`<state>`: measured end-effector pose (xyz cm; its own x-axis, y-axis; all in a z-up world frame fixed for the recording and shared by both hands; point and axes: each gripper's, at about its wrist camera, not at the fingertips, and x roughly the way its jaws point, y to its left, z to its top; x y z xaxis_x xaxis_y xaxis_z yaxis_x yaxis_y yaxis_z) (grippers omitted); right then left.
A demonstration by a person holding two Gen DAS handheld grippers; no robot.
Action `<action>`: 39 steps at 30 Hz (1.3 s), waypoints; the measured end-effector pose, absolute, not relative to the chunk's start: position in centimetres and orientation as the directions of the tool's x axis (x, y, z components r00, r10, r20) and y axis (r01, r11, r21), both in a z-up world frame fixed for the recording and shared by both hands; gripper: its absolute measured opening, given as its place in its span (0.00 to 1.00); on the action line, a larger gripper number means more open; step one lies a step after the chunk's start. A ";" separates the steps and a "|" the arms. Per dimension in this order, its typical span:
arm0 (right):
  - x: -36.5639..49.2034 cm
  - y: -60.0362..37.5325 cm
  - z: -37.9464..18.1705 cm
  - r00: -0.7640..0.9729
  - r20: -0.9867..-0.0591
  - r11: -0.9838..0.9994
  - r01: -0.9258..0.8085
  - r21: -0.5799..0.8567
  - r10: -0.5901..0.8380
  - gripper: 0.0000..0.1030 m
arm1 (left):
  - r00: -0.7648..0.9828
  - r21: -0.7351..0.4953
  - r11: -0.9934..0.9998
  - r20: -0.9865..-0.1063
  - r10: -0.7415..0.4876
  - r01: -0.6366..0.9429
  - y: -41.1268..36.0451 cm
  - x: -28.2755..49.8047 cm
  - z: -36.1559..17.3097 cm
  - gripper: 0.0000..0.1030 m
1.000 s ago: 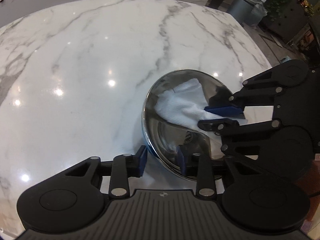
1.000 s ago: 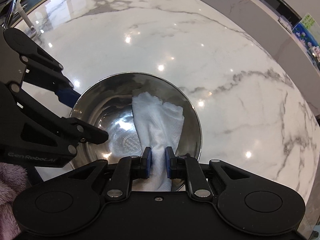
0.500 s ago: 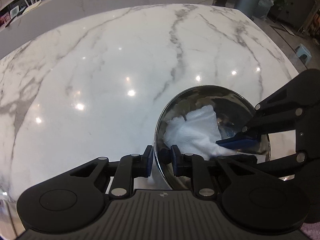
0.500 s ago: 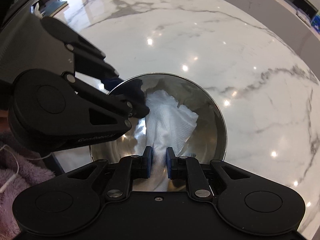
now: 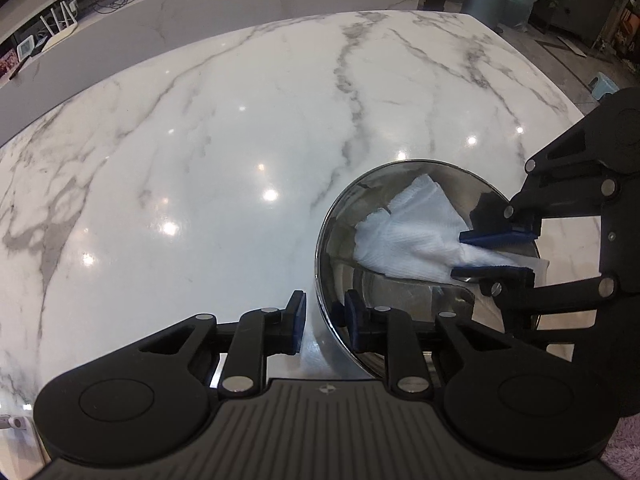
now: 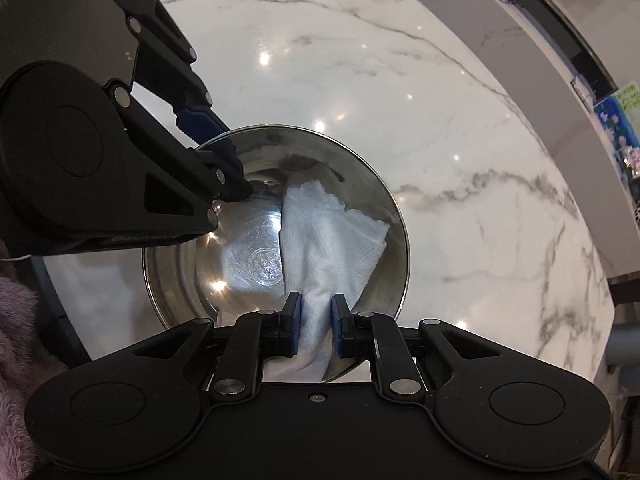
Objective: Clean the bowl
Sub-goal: 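Sweep the cloth across the bowl bottom with the right gripper while the left gripper holds the rim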
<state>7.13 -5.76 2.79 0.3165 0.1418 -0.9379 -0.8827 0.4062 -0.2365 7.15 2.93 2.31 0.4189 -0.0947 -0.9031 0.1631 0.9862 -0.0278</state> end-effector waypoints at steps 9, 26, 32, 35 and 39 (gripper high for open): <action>7.8 -6.4 2.8 0.283 -0.943 0.471 -0.865 -0.172 0.175 0.13 | 0.354 -0.199 0.978 -0.911 -0.210 0.067 4.2 6.5 1.5 0.42; 8.2 -6.7 2.8 0.198 -0.946 0.508 -0.860 -0.043 0.257 0.14 | 0.347 -0.204 0.974 -0.910 -0.227 0.101 4.1 6.3 1.2 0.22; 8.1 -6.4 2.6 0.195 -0.936 0.470 -0.882 -0.037 0.293 0.14 | 0.346 -0.182 0.975 -0.913 -0.215 0.124 4.2 6.4 1.3 0.22; 7.7 -6.1 2.6 0.218 -0.936 0.450 -0.890 -0.074 0.277 0.13 | 0.346 -0.170 0.977 -0.916 -0.204 0.128 4.1 6.5 1.4 0.22; 7.2 -5.7 2.6 0.275 -0.931 0.431 -0.890 -0.151 0.240 0.13 | 0.351 -0.142 0.981 -0.919 -0.181 0.134 4.0 6.5 1.6 0.22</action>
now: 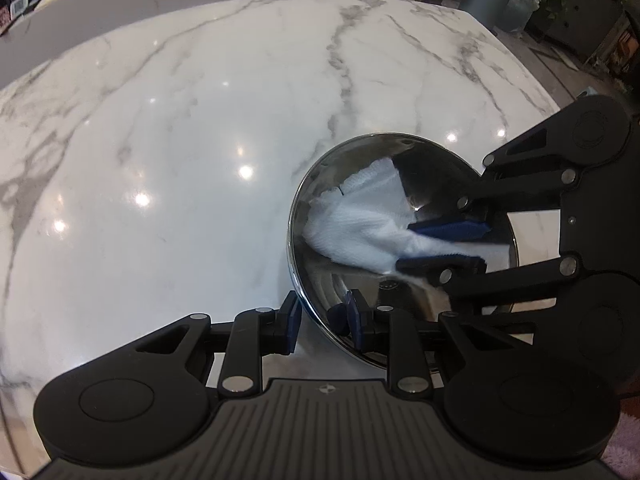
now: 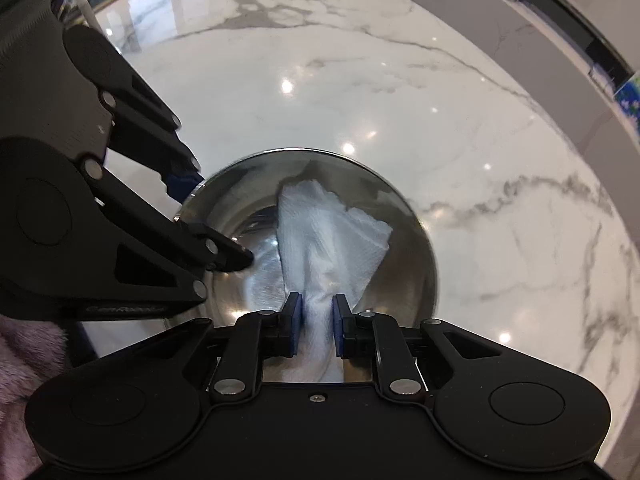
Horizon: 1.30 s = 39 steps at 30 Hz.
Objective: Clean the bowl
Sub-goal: 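Sweep the cloth across the bowl bottom with the right gripper while the left gripper holds the rim, then lift the cloth out of the bowl with the right gripper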
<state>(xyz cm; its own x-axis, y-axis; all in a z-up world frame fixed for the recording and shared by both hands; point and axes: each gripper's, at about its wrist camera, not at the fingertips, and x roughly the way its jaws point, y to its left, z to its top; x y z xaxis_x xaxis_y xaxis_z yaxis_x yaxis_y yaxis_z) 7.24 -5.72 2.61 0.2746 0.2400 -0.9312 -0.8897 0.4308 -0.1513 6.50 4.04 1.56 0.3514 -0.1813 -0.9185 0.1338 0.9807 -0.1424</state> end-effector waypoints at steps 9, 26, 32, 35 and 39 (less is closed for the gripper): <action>7.5 -5.9 2.7 0.305 -0.922 0.412 -0.892 -0.188 0.240 0.13 | 0.351 -0.111 0.977 -0.921 -0.170 0.181 4.2 6.5 1.7 0.23; 9.2 -6.0 2.3 0.220 -0.891 0.333 -0.939 -0.083 0.398 0.13 | 0.356 -0.064 0.957 -0.919 -0.167 0.284 3.5 6.3 1.8 0.27; 8.7 -5.0 2.3 0.302 -0.886 0.339 -0.923 -0.180 0.352 0.12 | 0.359 -0.068 0.960 -0.918 -0.166 0.272 2.6 5.8 2.4 0.28; 8.4 -4.8 2.3 0.358 -0.869 0.334 -0.911 -0.244 0.342 0.11 | 0.359 -0.071 0.964 -0.919 -0.163 0.256 2.2 5.7 2.5 0.27; 8.1 -5.5 3.1 0.407 -0.849 0.351 -0.891 -0.288 0.336 0.11 | 0.360 -0.072 0.968 -0.919 -0.158 0.242 1.8 5.6 2.8 0.27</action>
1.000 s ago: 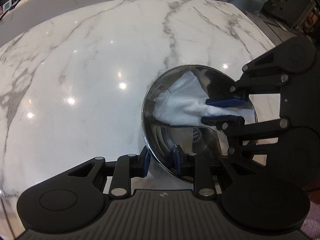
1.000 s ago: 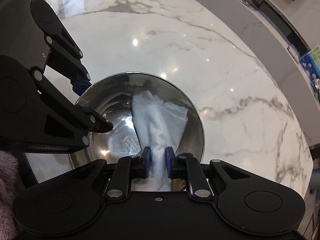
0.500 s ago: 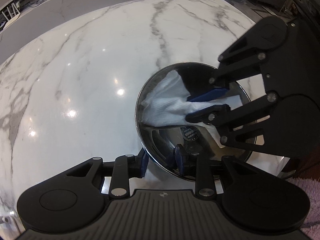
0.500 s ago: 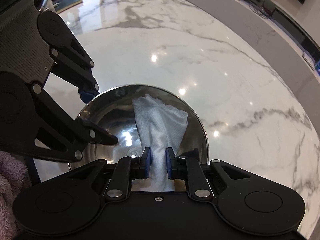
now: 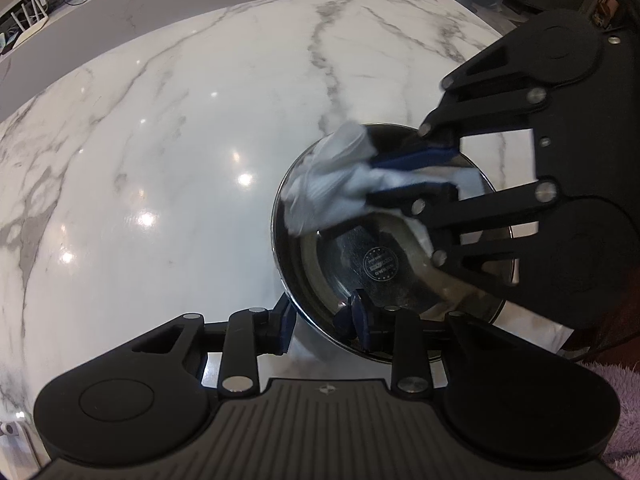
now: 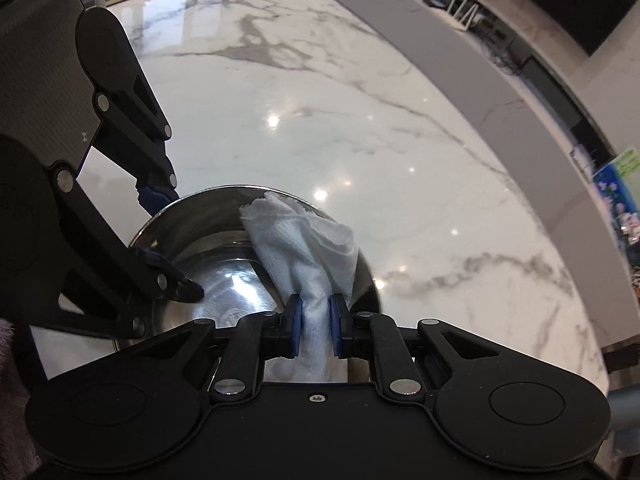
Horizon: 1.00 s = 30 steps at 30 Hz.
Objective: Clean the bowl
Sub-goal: 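Lift the cloth out of the bowl with the right gripper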
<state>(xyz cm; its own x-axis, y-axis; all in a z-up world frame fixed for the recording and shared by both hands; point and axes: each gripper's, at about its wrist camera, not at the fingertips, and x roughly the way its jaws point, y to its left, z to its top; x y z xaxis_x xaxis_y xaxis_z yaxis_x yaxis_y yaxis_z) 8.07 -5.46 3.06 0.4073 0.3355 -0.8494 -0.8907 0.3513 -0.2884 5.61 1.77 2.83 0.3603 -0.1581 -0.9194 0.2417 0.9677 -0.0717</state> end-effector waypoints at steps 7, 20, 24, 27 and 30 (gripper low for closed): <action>8.2 -7.6 5.1 0.444 -0.822 0.449 -0.853 -0.266 0.357 0.11 | 0.380 -0.105 0.975 -0.908 -0.175 0.198 0.5 5.0 3.5 0.27; 8.7 -13.3 5.1 0.532 -0.782 0.743 -0.655 -0.138 0.324 0.11 | 0.402 -0.233 0.971 -0.886 -0.232 0.047 -0.9 3.5 4.6 0.39; 7.4 -14.6 3.9 0.551 -0.783 0.812 -0.574 -0.104 0.289 0.11 | 0.402 -0.237 0.971 -0.887 -0.226 0.022 -1.1 3.8 4.3 0.42; 6.1 -15.5 3.4 0.546 -0.783 0.842 -0.537 -0.053 0.298 0.11 | 0.404 -0.256 0.967 -0.883 -0.237 0.006 -1.4 4.0 3.8 0.42; 5.3 -15.7 3.1 0.542 -0.781 0.867 -0.498 -0.002 0.310 0.11 | 0.407 -0.259 0.966 -0.882 -0.236 0.000 -1.3 4.3 3.2 0.42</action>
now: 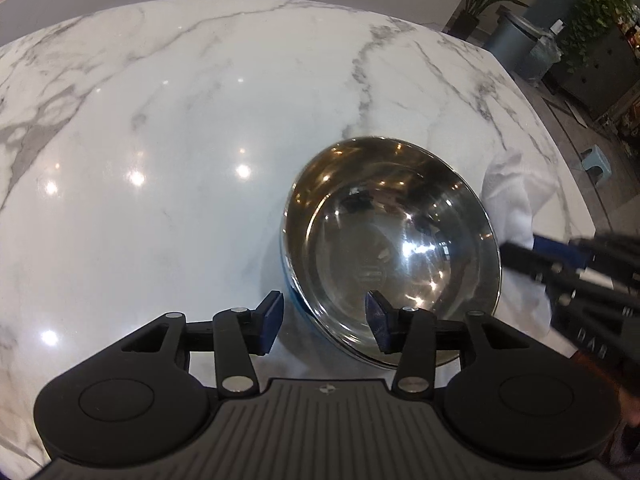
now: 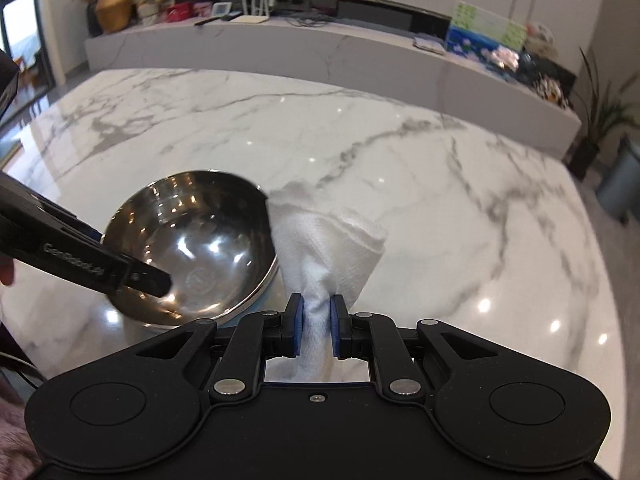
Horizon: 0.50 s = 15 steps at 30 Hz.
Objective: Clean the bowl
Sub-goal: 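Lift the cloth out of the bowl with the right gripper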
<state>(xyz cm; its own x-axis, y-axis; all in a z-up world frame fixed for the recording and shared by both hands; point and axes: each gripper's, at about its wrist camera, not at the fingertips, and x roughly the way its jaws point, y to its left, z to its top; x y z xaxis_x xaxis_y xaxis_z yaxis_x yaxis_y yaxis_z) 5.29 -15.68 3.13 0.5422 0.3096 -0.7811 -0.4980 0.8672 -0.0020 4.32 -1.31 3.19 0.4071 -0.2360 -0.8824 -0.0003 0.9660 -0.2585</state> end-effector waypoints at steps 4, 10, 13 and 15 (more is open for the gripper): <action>4.8 -15.4 3.0 0.538 -0.777 0.869 -0.494 0.026 0.328 0.11 | 0.409 -0.272 0.962 -0.878 -0.250 0.002 -0.6 5.8 1.8 0.42; 5.8 -14.6 3.0 0.544 -0.760 0.855 -0.517 0.032 0.357 0.11 | 0.424 -0.253 0.967 -0.878 -0.222 -0.017 2.4 6.7 0.9 0.42; 6.7 -14.2 3.0 0.548 -0.752 0.850 -0.527 0.030 0.366 0.11 | 0.431 -0.244 0.969 -0.879 -0.203 -0.043 2.9 6.9 1.0 0.42; 7.0 -13.8 3.0 0.553 -0.750 0.849 -0.527 0.023 0.364 0.11 | 0.436 -0.233 0.971 -0.880 -0.187 -0.053 2.9 6.8 1.0 0.42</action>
<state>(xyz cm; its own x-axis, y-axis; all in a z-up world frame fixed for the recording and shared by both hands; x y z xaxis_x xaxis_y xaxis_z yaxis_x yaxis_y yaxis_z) 7.04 -13.76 3.03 0.5525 0.3635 -0.7501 -0.5274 0.8493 0.0232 6.84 2.94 1.04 0.4357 -0.1875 -0.8804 -0.0525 0.9711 -0.2328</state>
